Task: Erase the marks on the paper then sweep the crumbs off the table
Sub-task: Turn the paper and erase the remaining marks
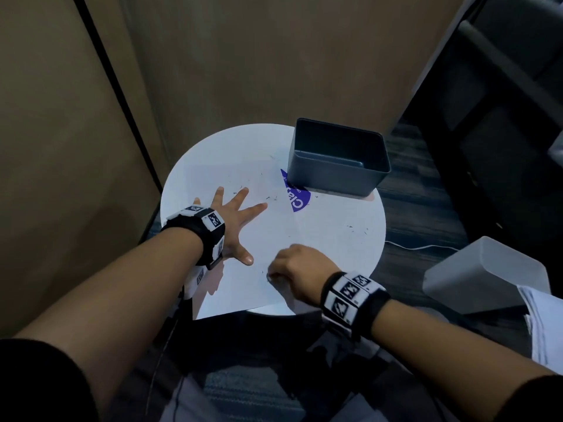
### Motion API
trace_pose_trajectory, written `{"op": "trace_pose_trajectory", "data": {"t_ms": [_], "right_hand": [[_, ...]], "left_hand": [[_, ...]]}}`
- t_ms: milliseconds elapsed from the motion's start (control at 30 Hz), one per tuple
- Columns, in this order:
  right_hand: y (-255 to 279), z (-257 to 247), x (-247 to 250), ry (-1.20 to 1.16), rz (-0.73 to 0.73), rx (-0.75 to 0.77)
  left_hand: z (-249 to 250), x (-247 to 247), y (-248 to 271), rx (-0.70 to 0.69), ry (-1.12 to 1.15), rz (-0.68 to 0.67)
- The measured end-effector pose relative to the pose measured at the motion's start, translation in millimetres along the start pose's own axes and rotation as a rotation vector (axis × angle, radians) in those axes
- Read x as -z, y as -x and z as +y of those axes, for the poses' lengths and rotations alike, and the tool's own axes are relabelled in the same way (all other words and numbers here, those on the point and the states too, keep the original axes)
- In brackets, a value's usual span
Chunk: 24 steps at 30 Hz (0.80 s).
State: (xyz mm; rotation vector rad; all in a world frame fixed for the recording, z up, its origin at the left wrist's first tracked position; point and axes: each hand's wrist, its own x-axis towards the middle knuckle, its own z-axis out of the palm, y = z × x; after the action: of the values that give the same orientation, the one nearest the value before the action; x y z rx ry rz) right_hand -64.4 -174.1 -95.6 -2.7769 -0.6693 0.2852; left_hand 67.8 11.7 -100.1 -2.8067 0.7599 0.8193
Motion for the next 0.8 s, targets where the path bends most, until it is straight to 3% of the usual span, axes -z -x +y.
{"op": "trace_pose_trajectory", "data": {"t_ms": [167, 300, 467, 600, 733, 800], "right_hand": [[30, -7, -1, -0.032, -0.104, 0.106], [-3, 19, 28, -0.056, 0.096, -0.043], [-3, 26, 18, -0.046, 0.022, -0.141], [30, 23, 2, -0.115, 0.012, -0.089], [54, 13, 3, -0.144, -0.091, -0.040], [45, 21, 15, -0.129, -0.023, -0.032]], "left_hand": [[0, -1, 2, -0.008, 0.001, -0.018], [0, 6, 1, -0.010, 0.007, -0.023], [2, 3, 4, 0.000, 0.003, -0.039], [1, 3, 4, -0.003, 0.009, -0.033], [-1, -1, 0, -0.019, 0.006, -0.042], [-2, 2, -2, -0.030, 0.008, -0.039]]}}
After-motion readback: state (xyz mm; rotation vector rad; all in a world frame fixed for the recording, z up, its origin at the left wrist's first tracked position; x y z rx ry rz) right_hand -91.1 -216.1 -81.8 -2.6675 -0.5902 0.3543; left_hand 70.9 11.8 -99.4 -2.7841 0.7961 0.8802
